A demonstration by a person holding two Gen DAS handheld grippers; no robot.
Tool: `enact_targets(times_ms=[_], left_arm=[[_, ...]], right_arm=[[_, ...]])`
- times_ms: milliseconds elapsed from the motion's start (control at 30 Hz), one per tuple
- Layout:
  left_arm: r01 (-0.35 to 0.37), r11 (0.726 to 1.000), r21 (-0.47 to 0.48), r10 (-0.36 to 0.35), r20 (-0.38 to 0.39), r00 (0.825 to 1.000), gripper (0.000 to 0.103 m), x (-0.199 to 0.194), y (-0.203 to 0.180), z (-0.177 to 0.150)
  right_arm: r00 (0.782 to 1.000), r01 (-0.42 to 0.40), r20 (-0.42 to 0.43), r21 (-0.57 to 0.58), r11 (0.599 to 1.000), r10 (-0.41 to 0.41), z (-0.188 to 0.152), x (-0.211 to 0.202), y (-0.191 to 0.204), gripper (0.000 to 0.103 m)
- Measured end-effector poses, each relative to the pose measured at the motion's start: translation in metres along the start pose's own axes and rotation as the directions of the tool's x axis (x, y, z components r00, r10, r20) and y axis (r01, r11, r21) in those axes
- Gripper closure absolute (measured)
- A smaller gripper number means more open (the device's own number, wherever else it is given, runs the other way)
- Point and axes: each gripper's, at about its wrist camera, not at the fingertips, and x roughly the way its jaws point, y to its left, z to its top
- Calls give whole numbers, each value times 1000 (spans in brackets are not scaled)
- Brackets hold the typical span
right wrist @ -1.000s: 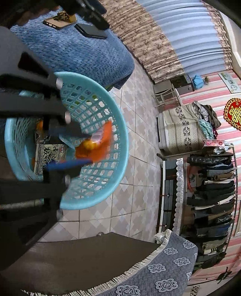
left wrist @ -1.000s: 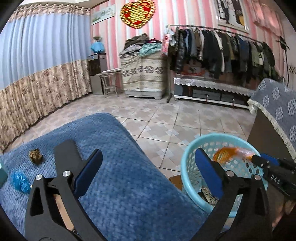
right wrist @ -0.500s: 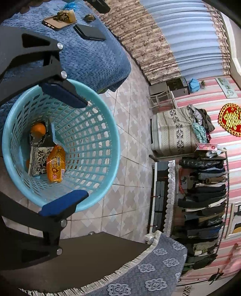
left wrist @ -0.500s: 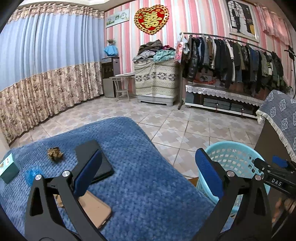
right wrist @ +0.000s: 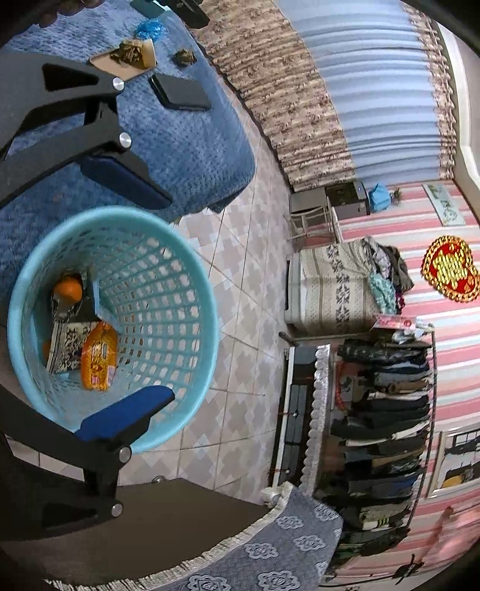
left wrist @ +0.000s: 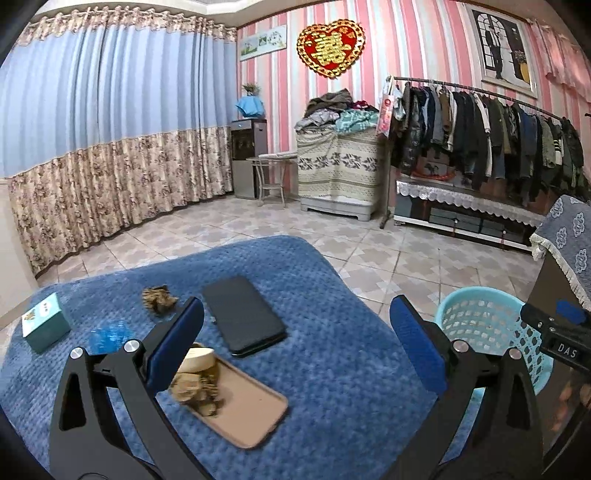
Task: Collect trash
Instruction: 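Move both tools back over the items on the blanket, then reach the left tool to the blue plastic bag and grasp it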
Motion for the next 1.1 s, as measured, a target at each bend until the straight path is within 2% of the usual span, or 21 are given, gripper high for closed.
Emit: enact_targets(times_ms=[167,333,500,633,933,1100], left_arm=[[-36,999,-1,36,36,999,6,-18,22,-3],[-82,995,-48,87,100,991,6,-37,46,-7],[-98,993,-58,102,71,992,6,-47,70,-10],[-151,987,-53,155,67,986,6,-54,91,-13],[-290,950,-118,292,7,956,5,-63,154,-28],[-334,929,-161,332,-43,942,5,-65,184,-35]], right_arm=[[999,-35,22,-23,999,36,1,-8,22,5],[997,-66,29,-77,995,69,-1,-14,48,5],[994,-97,34,-120,988,101,-2,-20,74,5],[991,-125,37,-124,984,130,-3,-25,86,5],[982,-172,50,-170,970,183,-9,-35,122,5],[975,-205,51,-185,961,218,-13,-38,137,5]])
